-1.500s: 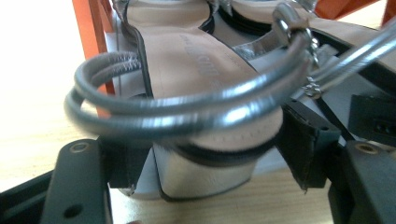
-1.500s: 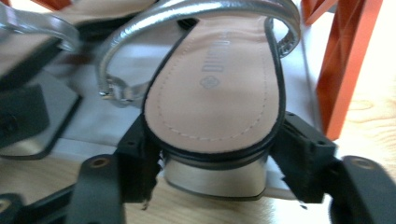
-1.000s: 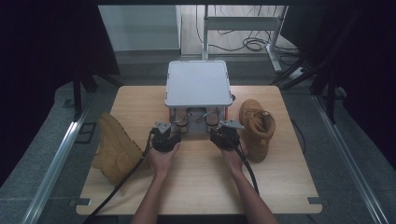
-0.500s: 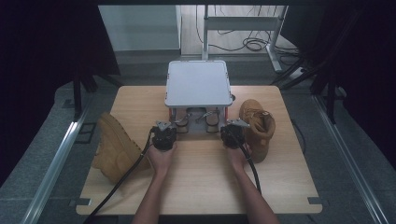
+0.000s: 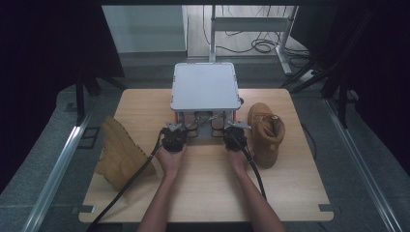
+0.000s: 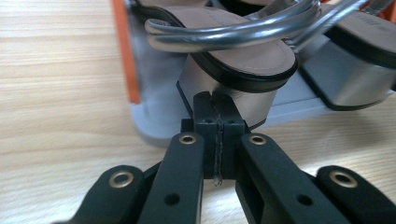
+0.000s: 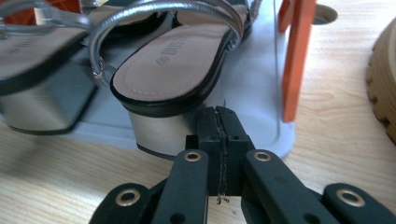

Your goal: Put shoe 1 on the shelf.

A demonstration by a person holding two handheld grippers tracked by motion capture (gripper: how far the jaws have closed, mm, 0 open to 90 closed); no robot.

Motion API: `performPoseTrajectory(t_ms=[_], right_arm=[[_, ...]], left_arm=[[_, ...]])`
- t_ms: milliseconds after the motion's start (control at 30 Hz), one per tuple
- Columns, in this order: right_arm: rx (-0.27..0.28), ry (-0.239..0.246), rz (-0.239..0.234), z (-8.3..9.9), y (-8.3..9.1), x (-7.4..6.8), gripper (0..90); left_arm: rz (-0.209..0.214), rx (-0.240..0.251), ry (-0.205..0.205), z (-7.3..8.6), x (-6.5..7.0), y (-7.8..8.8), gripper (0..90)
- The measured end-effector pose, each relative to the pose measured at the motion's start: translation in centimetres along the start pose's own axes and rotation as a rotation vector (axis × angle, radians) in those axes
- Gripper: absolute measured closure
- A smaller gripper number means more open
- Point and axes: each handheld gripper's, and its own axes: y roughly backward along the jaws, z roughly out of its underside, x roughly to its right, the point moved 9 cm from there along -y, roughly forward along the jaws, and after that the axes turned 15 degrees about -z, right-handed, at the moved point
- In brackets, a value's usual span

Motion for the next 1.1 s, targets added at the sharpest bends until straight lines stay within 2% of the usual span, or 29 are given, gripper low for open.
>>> performPoseTrajectory(t_ms=[133,200,300,633,900,1100], right_arm=[[-0.009,0.008,-0.009,0.0,-0.6,-0.6,89.3],[-0.007,0.024,-0.009,-0.1,-0.8,-0.9,89.3],[-0.002,0.013,-0.012,-0.1,-1.0,-1.0,89.3],[-0.008,0.028,-0.038,-0.3,-2.0,-2.4,89.3],[-0.01,0.027,-0.046,-0.2,-2.0,-2.5,89.0],[-0.01,0.038,-0.065,0.0,-1.3,-2.7,88.9]], left_arm=[[0.004,-0.002,-0.016,-0.2,0.4,-0.3,89.8],[0.003,-0.002,-0.015,-0.2,0.5,-0.4,89.8],[0.005,-0.003,-0.013,-0.3,0.6,-0.5,89.8],[0.005,-0.013,-0.003,-0.6,0.6,-1.1,89.9],[-0.002,-0.01,-0.024,-0.6,0.5,-1.1,88.4],[0.0,0.041,-0.052,-1.1,0.4,0.1,88.1]])
